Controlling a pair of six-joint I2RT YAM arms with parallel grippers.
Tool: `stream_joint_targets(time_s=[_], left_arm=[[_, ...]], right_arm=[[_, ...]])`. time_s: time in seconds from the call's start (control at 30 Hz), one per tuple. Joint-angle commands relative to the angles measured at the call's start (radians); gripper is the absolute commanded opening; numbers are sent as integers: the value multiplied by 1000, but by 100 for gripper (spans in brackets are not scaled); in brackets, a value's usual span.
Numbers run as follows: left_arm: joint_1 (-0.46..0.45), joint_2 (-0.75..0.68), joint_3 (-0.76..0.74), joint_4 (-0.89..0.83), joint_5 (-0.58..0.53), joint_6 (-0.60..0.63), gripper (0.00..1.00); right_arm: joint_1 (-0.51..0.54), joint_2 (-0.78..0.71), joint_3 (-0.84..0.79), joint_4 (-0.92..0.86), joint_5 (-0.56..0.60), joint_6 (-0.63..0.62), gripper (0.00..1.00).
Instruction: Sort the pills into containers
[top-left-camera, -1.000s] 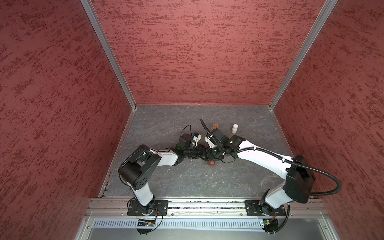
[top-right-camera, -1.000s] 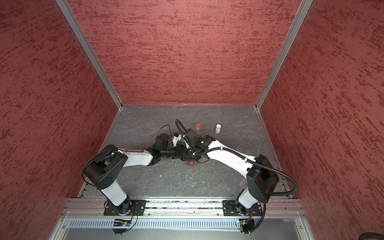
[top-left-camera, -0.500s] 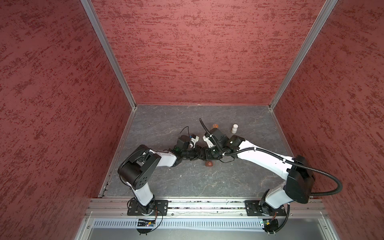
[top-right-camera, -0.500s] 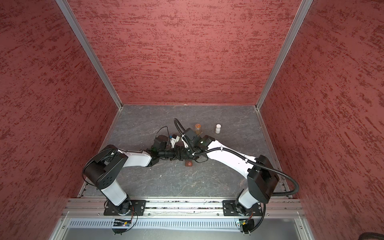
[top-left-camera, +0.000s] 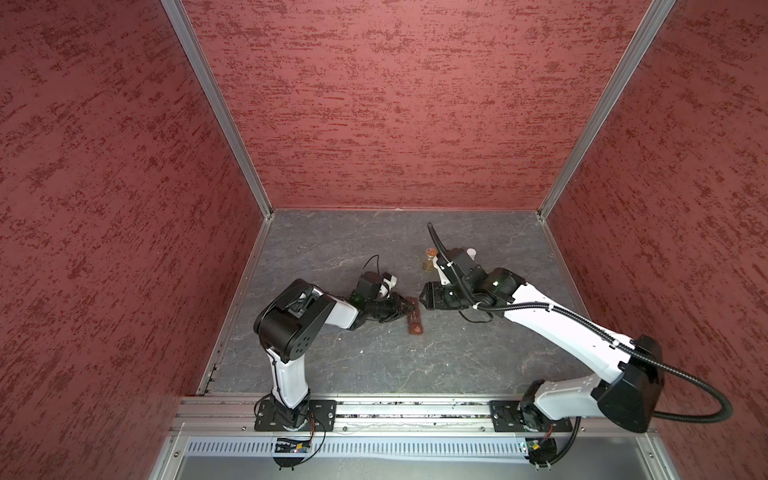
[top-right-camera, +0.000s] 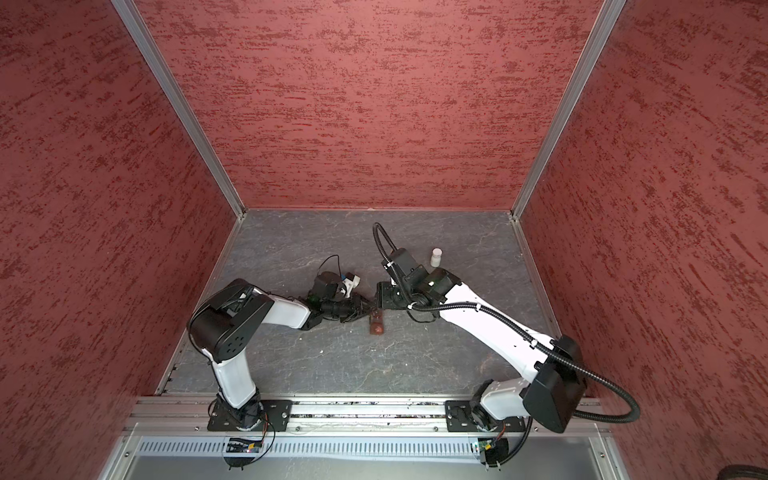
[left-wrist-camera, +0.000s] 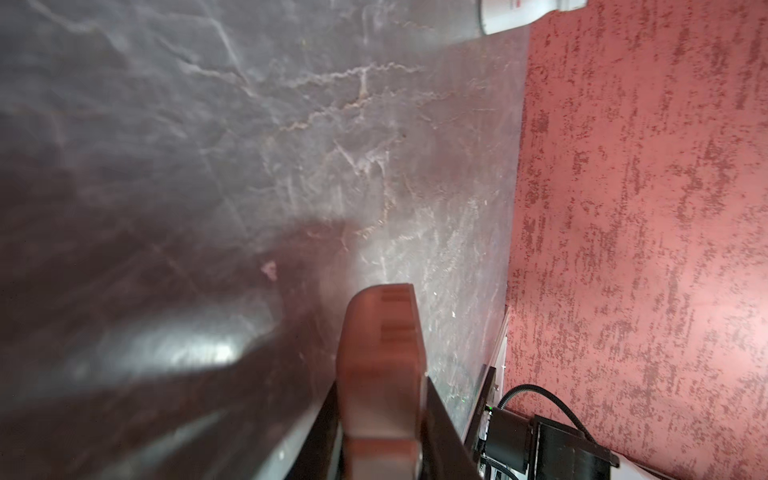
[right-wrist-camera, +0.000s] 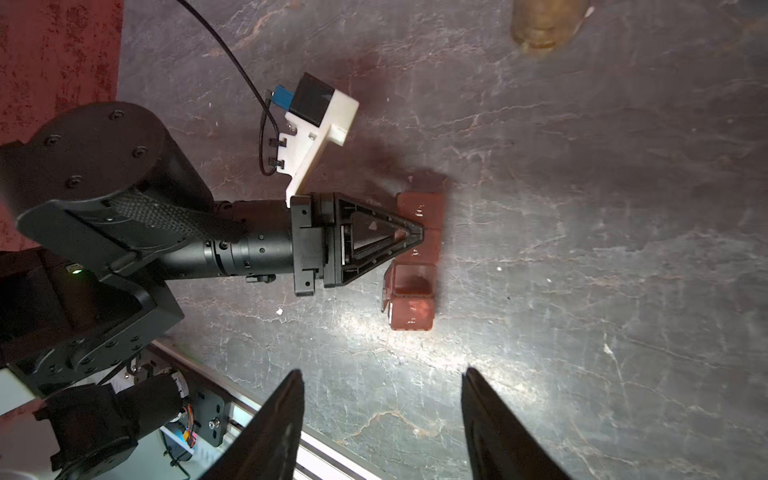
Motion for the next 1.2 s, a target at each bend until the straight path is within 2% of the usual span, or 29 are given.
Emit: stream_joint_targets(time_s=[0.0, 0.17, 0.43, 0.53, 0.9, 1.17], left_arm=[[-15, 28, 45, 45, 18, -4, 11], [-15, 52, 63, 28, 20, 1, 15], [6, 48, 38, -4, 6, 6, 45], [10, 43, 32, -9, 1, 12, 51], [36, -36, -10, -100, -37, 45, 63], [6, -122, 37, -317, -102, 147, 66]], right_arm=[[-12, -15, -25, -26, 39, -17, 62], [-26, -24, -43, -19, 37, -24, 62], [-40, -20, -46, -13, 35, -38, 62], [-43, -17, -48, -11, 30, -40, 63], [-47, -24, -58, -8, 35, -35, 63], [-49, -26, -69, -5, 33, -31, 63]])
